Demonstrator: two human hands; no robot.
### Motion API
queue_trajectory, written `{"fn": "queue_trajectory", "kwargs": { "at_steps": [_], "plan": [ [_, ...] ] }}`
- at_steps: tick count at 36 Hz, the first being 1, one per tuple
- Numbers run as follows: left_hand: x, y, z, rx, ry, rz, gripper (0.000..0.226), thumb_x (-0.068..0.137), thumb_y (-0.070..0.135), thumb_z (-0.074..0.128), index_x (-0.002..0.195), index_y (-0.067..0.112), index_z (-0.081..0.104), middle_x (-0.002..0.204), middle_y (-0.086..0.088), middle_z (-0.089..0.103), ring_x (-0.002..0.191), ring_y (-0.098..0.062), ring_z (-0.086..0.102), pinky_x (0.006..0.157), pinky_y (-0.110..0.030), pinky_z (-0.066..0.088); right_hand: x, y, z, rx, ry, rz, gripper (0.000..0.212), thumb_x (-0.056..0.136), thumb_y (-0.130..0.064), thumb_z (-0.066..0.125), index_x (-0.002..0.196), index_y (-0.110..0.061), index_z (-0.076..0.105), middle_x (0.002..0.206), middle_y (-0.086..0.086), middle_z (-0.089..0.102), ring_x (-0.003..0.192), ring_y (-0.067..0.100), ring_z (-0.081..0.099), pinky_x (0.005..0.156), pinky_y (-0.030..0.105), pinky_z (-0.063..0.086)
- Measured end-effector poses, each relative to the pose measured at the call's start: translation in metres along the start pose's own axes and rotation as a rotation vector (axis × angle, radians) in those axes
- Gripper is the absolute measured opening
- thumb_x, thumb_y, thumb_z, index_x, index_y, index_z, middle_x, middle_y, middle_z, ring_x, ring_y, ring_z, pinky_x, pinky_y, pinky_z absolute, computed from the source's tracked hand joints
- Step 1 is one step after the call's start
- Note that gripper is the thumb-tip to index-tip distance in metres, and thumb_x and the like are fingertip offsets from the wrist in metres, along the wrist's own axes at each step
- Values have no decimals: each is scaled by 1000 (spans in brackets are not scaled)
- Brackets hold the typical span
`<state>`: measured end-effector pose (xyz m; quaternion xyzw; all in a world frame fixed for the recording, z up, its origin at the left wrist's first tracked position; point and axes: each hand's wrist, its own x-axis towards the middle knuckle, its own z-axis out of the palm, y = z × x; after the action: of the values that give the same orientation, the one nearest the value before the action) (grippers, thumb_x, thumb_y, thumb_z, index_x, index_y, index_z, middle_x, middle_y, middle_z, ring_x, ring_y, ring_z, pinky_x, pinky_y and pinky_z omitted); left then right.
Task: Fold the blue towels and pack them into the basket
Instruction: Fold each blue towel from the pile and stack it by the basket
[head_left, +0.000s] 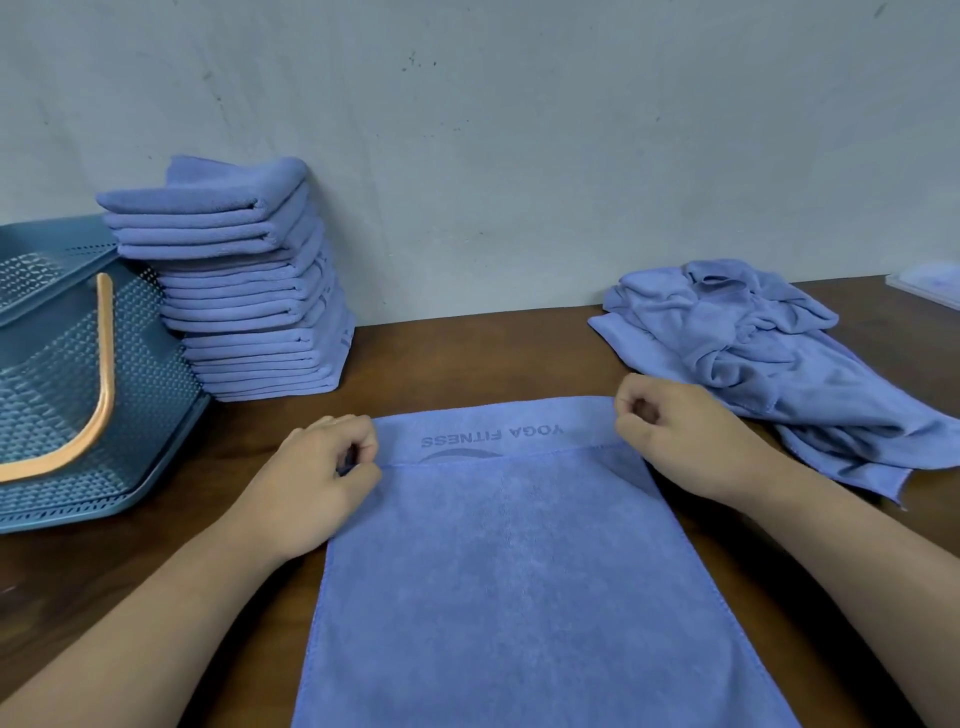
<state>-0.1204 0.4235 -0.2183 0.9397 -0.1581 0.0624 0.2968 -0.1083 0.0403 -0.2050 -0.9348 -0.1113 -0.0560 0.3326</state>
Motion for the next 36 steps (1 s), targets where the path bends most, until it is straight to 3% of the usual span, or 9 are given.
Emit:
{"fn": "queue_trajectory", "kwargs": {
  "at_steps": [3, 8, 14, 19, 24, 28, 32, 34, 36],
  "plan": [
    [-1, -1, 0, -88, -22, -27, 15, 90, 7, 61, 81, 19, 56, 60, 4, 47, 58, -9, 42, 60, -33, 36, -1, 3, -4, 61, -109, 50, 10, 94, -20, 62, 97, -30, 64, 81, -11, 68, 74, 13, 62, 77, 37, 51],
    [-1, -5, -4, -130, -61, -27, 20, 91, 2, 60, 93, 21, 64, 76, -8, 58, 64, -14, 44, 65, -34, 40, -3, 5, -9, -63, -224, 27, 18, 89, -21, 71, 97, -37, 69, 82, -19, 63, 69, 3, 55, 70, 24, 47],
    [0, 1, -3, -46, -76, -25, 23, 83, 0, 62, 84, 23, 61, 62, 6, 53, 56, -10, 44, 56, -24, 35, -1, 5, -5, -171, -146, -35, 13, 82, -26, 75, 79, -30, 64, 87, -10, 63, 80, 7, 59, 71, 24, 47],
    [-1, 4, -4, 16, -77, -12, 20, 81, 1, 63, 78, 21, 60, 61, 9, 52, 62, -11, 47, 62, -27, 35, 0, 6, 0, -186, -72, -28, 13, 85, -23, 73, 80, -27, 61, 80, -10, 65, 75, 7, 59, 62, 21, 44],
    [-1, 2, -4, 26, -75, -14, 19, 81, 4, 64, 78, 21, 59, 64, 9, 53, 63, -11, 48, 64, -29, 35, 0, 8, 0, -160, -81, 9, 13, 88, -20, 70, 84, -31, 65, 77, -11, 67, 73, 6, 60, 64, 21, 47],
    [-3, 3, -6, -112, -48, -21, 16, 87, 8, 59, 75, 17, 54, 60, 7, 44, 58, -8, 38, 59, -31, 33, -3, 1, -8, -79, -84, -16, 14, 91, -15, 66, 80, -23, 63, 68, -13, 62, 62, 7, 53, 58, 22, 43],
    [-1, 17, -7, -396, 88, -55, 9, 82, 18, 47, 75, 13, 47, 65, -2, 38, 61, -21, 32, 60, -36, 25, 0, -4, -8, 169, 25, 16, 16, 99, -16, 56, 84, -18, 58, 64, -7, 53, 58, 10, 41, 62, 31, 36],
    [2, 21, -2, -493, 176, -155, 8, 86, 19, 50, 82, 14, 53, 63, -1, 45, 60, -22, 36, 60, -36, 27, 6, -4, 1, 227, 118, 56, 13, 102, -18, 57, 92, -24, 62, 69, -10, 62, 60, 13, 50, 63, 30, 41],
    [6, 19, 5, -485, 225, -258, 8, 98, 19, 55, 96, 22, 61, 70, 4, 62, 65, -21, 52, 64, -36, 38, 10, -3, 9, 221, 186, 79, 10, 105, -24, 58, 105, -33, 63, 78, -14, 68, 69, 10, 59, 64, 17, 43]
  ]
}}
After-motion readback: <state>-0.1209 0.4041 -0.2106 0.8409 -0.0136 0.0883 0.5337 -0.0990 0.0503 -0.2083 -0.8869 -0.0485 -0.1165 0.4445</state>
